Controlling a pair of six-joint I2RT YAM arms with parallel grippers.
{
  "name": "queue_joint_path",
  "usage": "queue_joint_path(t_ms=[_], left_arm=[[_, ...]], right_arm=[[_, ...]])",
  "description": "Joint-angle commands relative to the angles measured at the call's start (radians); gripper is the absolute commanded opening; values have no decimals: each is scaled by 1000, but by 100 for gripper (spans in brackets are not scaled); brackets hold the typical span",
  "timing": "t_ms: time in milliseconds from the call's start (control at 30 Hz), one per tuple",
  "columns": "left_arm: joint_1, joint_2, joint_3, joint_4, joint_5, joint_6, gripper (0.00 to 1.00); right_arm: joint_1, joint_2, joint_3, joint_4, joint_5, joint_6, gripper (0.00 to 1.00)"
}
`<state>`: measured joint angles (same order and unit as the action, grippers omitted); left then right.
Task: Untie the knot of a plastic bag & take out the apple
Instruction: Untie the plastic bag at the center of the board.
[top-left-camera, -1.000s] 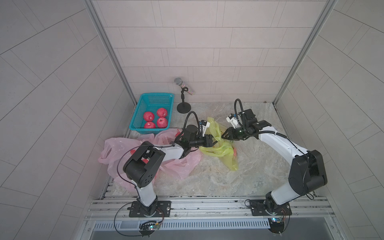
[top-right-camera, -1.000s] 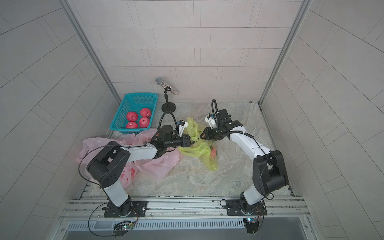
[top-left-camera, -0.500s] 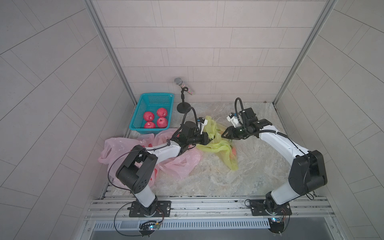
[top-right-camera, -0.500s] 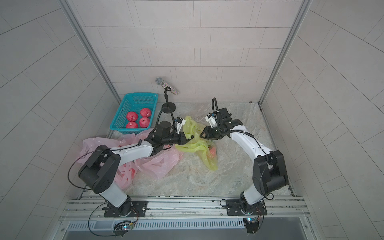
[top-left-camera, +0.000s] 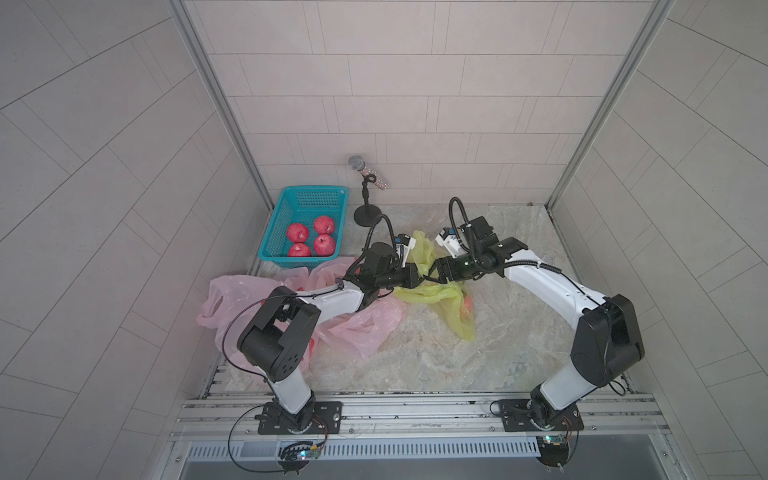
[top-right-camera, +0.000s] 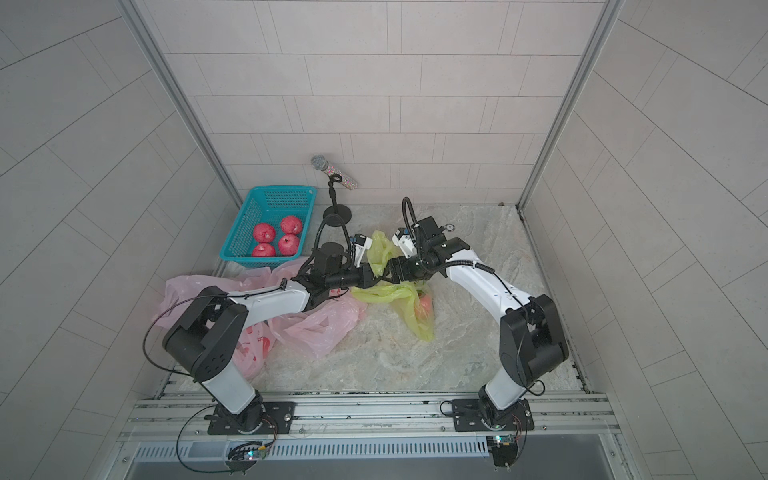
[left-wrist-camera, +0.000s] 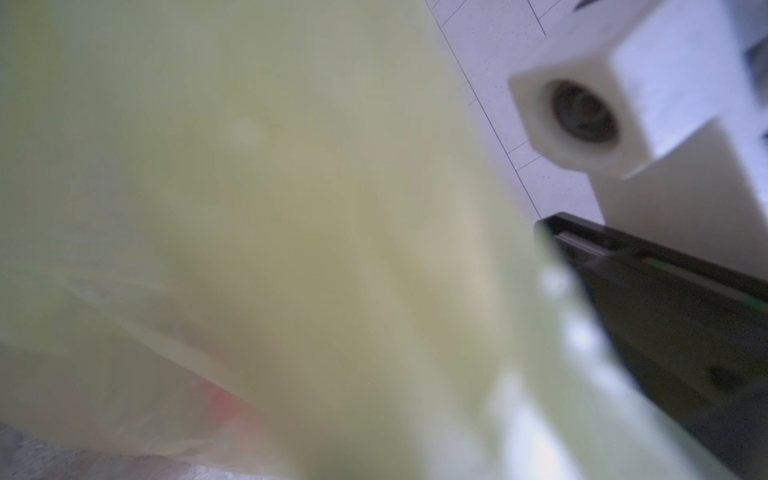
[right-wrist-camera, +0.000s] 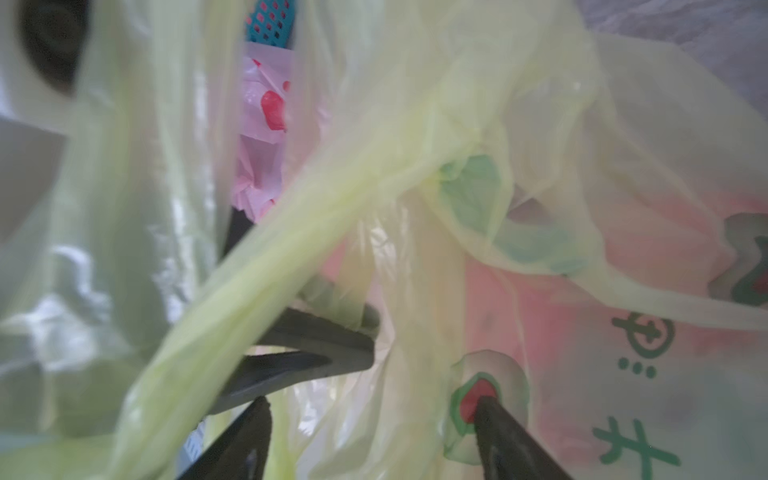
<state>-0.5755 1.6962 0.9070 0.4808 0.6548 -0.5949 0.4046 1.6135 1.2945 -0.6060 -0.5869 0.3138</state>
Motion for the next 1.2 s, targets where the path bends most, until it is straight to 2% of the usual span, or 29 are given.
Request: queue_joint_path(t_ms=[0,33,100,267,367,567,900,1167], left_arm=[[2,-17,7,17,13,9,16],[3,-25,5,-5,10,18,16],[8,-40,6,-65,3,45,16],[60,-87,19,-312,-118,111,10],[115,-118,28,-461,-217,121,8],[216,-154,47,-658,-310,202,5],[364,-207,-79,-650,-297,215,0],[367,-205,-168,-522,-235,193,0]], right_arm=[[-8,5,20,-24,52,-21,55],[-12,6,21,-23,54,-20,42],[-20,6,23,-24,61,-18,25],[-57,-12,34,-59,108,-8,0],[-91,-29,34,-96,186,17,0],[-205,-64,-34,-117,286,59,0],[-331,-3,-106,-51,269,97,0],[-341,80,-152,31,237,122,0]])
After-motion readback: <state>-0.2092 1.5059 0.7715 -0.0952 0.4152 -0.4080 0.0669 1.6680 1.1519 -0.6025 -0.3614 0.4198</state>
